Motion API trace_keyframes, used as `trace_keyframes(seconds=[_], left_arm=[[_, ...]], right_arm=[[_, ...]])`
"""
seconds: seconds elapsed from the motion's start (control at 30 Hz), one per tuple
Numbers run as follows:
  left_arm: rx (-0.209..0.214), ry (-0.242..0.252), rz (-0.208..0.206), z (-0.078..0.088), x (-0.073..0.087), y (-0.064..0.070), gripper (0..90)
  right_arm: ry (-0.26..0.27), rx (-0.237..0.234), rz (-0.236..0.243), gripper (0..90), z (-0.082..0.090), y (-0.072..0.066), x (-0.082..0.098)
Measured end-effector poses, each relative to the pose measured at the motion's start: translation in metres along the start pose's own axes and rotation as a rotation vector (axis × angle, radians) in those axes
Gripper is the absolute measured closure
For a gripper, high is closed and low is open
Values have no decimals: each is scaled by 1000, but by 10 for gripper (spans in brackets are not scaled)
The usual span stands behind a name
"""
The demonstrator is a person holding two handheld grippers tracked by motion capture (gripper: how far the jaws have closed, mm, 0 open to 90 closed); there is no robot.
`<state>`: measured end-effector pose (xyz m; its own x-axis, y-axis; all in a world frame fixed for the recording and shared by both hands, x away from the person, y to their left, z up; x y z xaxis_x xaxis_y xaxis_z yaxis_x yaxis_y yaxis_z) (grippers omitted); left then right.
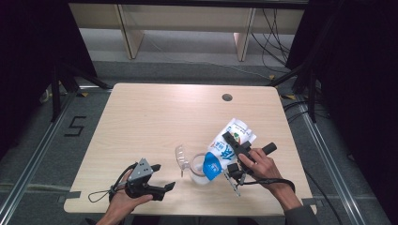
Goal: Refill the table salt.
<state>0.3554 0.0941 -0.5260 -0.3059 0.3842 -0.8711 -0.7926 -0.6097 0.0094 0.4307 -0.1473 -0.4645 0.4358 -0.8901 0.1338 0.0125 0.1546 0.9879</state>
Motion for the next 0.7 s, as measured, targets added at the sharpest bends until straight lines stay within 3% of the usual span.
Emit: trace_keyframes(seconds=[0.1,0.17,0.27,0.37,0.47,0.7], left_arm=[[7,1,-1,0,0,0,152],[1,0,0,0,0,0,152],[4,-4,-1,0,0,0,153],[6,-3,-1,0,0,0,153],[5,-4,-1,0,0,0,153],[5,-4,-1,0,0,0,153]], right_arm=[[-4,-2,-5,667,0,-1,0],[10,2,21,669,-1,1,-2],[-8,-4,-18,673,0,-3,0],[-7,0,-1,679,0,0,0],[-7,-3,-23,682,-1,-3,0],[-13,-5,1,689,-1,-1,0]])
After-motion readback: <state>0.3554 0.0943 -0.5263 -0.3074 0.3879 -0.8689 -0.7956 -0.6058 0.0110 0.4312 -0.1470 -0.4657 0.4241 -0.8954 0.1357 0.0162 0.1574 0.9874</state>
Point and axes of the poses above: each handheld gripper's, and its own axes: z roughly backward along the jaws, x roughly out of its underside, y roughly to its right, the point moved 8 cm from there along -z, roughly forward along the jaws, and after that the axes turned 8 degrees about -z, right-handed, at the moved point
